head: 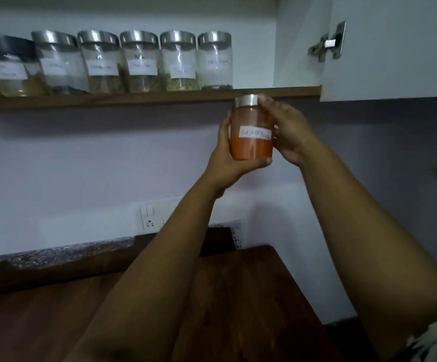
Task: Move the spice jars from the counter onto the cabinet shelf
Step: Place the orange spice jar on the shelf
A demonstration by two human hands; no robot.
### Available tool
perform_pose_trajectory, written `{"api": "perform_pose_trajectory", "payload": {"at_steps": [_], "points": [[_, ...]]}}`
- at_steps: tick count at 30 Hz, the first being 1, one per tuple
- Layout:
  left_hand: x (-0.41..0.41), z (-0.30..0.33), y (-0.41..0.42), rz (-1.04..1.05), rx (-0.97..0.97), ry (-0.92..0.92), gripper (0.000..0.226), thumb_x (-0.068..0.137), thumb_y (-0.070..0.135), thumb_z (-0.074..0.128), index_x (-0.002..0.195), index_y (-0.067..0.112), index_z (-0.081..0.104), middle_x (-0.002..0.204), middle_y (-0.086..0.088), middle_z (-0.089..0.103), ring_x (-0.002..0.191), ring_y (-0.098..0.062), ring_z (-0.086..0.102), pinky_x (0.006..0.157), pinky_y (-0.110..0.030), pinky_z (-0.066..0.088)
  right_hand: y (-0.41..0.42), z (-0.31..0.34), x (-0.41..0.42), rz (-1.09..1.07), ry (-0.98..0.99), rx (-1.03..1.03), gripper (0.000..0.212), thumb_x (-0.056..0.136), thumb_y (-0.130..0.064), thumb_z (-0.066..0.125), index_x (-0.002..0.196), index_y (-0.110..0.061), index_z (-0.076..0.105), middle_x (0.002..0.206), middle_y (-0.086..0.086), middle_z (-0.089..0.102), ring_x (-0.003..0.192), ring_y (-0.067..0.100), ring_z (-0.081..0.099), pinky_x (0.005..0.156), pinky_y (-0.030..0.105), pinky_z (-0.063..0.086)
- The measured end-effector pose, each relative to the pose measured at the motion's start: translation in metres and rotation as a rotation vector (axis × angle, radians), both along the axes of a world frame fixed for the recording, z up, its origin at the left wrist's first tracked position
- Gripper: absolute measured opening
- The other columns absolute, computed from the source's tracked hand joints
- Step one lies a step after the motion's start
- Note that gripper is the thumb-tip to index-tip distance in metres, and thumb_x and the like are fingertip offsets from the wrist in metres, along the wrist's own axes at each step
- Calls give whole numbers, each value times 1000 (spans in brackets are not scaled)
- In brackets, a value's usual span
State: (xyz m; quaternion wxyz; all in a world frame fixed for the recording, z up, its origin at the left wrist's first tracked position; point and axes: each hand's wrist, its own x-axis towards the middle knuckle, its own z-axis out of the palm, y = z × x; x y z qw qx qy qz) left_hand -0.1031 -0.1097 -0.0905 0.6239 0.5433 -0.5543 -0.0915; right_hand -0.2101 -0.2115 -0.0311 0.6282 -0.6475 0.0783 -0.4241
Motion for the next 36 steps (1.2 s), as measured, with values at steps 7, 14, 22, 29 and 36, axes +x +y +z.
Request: {"api": "perform_pose_trajectory", "payload": {"at_steps": [7,14,22,29,36], "points": [[7,35,-3,33,-69,-30,115,69,16,87,152,35,10,141,1,42,119,-16,54,96,-43,54,1,41,2,-28,2,-88,55,83,-44,71,122,-8,59,116,7,67,104,23,67,76,34,59],[3,50,-6,126,-117,-95,122,60,33,91,151,41,11,143,2,36,121,-16,51,97,-42,53,3,57,-4,-25,-12,-84,53,82,-45,72,119,-10,61,115,8,69,106,25,67,87,42,57],[5,67,-19,269,-248,-208,120,55,44,90,151,38,19,144,-1,40,120,-16,53,92,-39,56,-11,55,-20,116,181,-230,99,70,-32,81,147,-41,20,129,2,57,113,25,61,87,50,55],[10,100,-37,318,-307,-283,116,58,45,86,151,30,19,128,-1,56,111,-14,61,89,-41,57,-16,62,-6,-132,106,-345,87,70,-22,85,141,-26,35,125,3,55,111,18,59,89,31,54],[39,109,-32,831,-270,-549,85,74,58,73,137,11,40,128,-9,49,118,-25,46,95,-38,44,-45,88,10,-324,238,-441,94,66,-40,85,143,-21,34,125,0,58,111,18,59,96,35,51]]}}
